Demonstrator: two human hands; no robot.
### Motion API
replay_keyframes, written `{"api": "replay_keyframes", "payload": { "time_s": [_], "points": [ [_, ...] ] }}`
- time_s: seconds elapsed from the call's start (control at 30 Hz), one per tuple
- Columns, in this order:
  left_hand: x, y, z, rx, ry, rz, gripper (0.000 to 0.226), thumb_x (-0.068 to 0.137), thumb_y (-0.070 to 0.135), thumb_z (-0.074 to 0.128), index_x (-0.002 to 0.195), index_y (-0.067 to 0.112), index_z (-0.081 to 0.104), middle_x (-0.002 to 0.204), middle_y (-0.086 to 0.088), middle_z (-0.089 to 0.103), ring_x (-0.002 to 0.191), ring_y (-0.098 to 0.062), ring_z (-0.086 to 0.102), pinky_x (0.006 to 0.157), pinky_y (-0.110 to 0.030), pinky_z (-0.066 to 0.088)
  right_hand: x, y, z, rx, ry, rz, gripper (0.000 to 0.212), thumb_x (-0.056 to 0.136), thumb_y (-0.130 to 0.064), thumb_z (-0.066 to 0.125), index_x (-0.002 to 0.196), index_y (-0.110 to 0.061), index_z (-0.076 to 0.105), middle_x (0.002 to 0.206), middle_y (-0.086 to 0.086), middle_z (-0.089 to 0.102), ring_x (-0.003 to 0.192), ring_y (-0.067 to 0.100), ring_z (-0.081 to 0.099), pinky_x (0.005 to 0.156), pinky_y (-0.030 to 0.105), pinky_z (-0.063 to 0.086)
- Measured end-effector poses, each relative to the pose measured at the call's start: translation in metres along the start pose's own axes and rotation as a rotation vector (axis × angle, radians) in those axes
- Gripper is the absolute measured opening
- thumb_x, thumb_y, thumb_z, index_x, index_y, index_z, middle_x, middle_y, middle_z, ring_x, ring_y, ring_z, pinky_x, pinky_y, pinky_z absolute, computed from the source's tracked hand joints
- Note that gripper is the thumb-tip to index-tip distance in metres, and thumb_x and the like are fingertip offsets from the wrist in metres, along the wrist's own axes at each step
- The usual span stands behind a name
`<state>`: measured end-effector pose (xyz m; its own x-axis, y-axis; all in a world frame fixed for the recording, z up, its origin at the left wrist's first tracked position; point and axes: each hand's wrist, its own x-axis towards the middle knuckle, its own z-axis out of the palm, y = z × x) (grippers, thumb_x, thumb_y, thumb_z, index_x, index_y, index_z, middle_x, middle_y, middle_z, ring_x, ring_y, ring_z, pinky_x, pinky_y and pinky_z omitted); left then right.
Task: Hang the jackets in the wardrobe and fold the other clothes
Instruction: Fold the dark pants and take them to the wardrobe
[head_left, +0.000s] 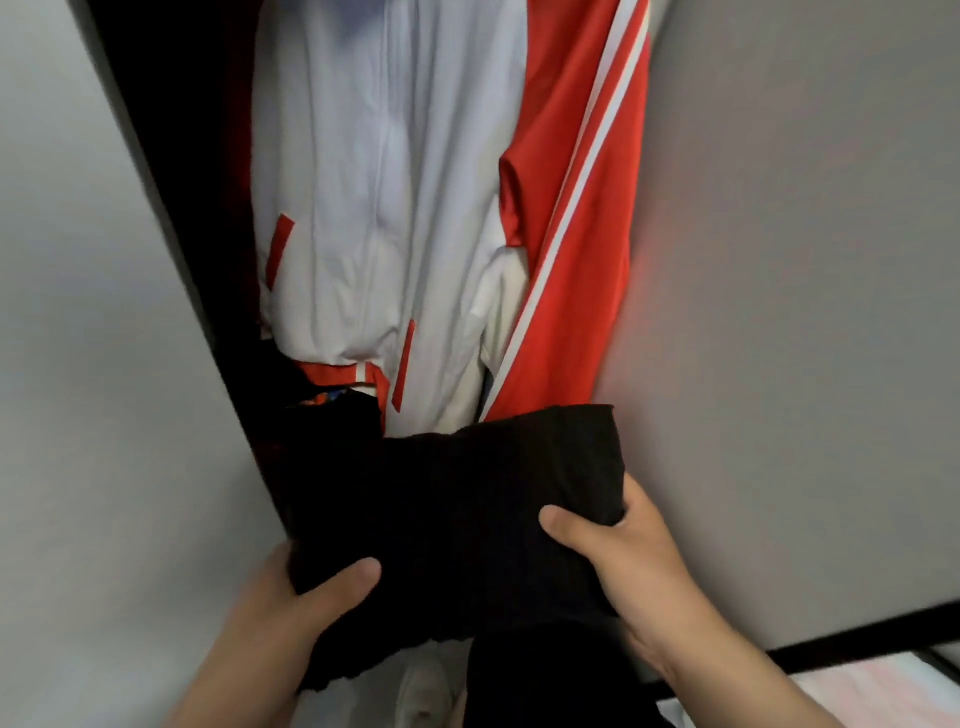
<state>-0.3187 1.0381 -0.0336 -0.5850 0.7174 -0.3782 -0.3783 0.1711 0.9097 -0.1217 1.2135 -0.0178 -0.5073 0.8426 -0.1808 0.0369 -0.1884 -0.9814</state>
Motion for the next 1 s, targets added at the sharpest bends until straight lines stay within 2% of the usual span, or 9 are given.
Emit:
{"api": "replay_keyframes", "payload": {
  "time_s": [0.2,0.33,0.4,0.47,0.53,0.6,0.73,0.87,1.0],
  "points": [
    [0.058,0.034,0.029,-0.117,0.013,0.017,0.048,0.038,0.033,0.087,0.085,0.04,0.076,0.093,0.001,0.077,0.082,-0.021,0.075,0.074,-0.037,0.054,0.017,-0.021,0.01,0.086,0.234,-0.07,0.035,0.079,0.004,0.072,0.105,-0.019,0.071,0.103,0.006,0.076,0.095,0.022,0.073,0.072,0.026,0.058],
    [0.064,0.076,0.043,-0.109,0.064,-0.052,0.031,0.047,0.029,0.079,0.078,0.034,0.074,0.082,0.002,0.077,0.072,-0.021,0.074,0.07,-0.033,0.053,0.022,-0.054,0.019,0.099,0.325,-0.048,0.038,0.078,0.004,0.074,0.107,-0.019,0.069,0.102,0.005,0.076,0.094,0.022,0.073,0.071,0.025,0.058],
    [0.061,0.103,0.048,-0.045,0.075,-0.095,0.03,0.053,0.024,0.079,0.08,0.031,0.067,0.086,0.002,0.072,0.076,-0.024,0.069,0.073,-0.032,0.05,0.018,-0.073,0.023,0.085,0.358,-0.036,0.038,0.077,0.001,0.077,0.104,-0.024,0.07,0.102,0.003,0.076,0.094,0.02,0.073,0.072,0.024,0.057],
    [0.055,0.133,0.056,0.01,0.071,-0.121,0.034,0.064,0.02,0.082,0.088,0.031,0.062,0.099,0.001,0.066,0.094,-0.028,0.063,0.091,-0.042,0.049,0.01,-0.097,0.026,0.081,0.394,-0.031,0.038,0.076,-0.002,0.079,0.102,-0.028,0.071,0.102,0.002,0.076,0.095,0.019,0.073,0.075,0.027,0.058],
    [0.039,0.167,0.066,0.069,0.055,-0.135,0.036,0.073,0.016,0.081,0.098,0.029,0.058,0.096,0.001,0.063,0.098,-0.027,0.058,0.099,-0.043,0.043,-0.003,-0.127,0.029,0.079,0.429,-0.015,0.039,0.076,0.0,0.079,0.105,-0.025,0.07,0.103,0.002,0.076,0.096,0.02,0.073,0.079,0.031,0.058],
    [0.019,0.204,0.075,0.119,0.054,-0.13,0.039,0.072,0.013,0.083,0.101,0.026,0.059,0.09,0.003,0.062,0.088,-0.023,0.057,0.094,-0.04,0.042,-0.018,-0.163,0.03,0.089,0.442,-0.019,0.04,0.076,0.0,0.08,0.106,-0.024,0.069,0.102,0.001,0.076,0.096,0.019,0.073,0.076,0.028,0.058],
    [-0.026,0.281,0.083,0.305,0.003,-0.068,0.058,0.06,0.018,0.095,0.111,0.015,0.067,0.103,-0.006,0.065,0.104,-0.027,0.057,0.102,-0.041,0.042,-0.047,-0.247,0.033,0.121,0.428,0.002,0.045,0.071,-0.007,0.085,0.108,-0.029,0.07,0.106,-0.001,0.076,0.099,0.018,0.072,0.085,0.036,0.058],
    [-0.059,0.356,0.095,0.301,0.013,0.021,0.033,0.071,0.009,0.084,0.096,0.018,0.065,0.082,0.01,0.06,0.078,-0.012,0.054,0.089,-0.033,0.037,-0.067,-0.326,0.04,0.159,0.401,0.0,0.045,0.076,-0.007,0.08,0.114,-0.026,0.067,0.108,0.0,0.075,0.101,0.02,0.071,0.09,0.042,0.056],
    [-0.095,0.423,0.112,0.266,-0.015,0.05,0.031,0.073,0.011,0.084,0.096,0.019,0.064,0.086,0.003,0.064,0.075,-0.009,0.054,0.087,-0.033,0.04,-0.087,-0.396,0.045,0.117,0.443,-0.042,0.043,0.078,-0.007,0.079,0.114,-0.028,0.067,0.105,-0.004,0.076,0.098,0.015,0.072,0.09,0.043,0.056]
  ]
}}
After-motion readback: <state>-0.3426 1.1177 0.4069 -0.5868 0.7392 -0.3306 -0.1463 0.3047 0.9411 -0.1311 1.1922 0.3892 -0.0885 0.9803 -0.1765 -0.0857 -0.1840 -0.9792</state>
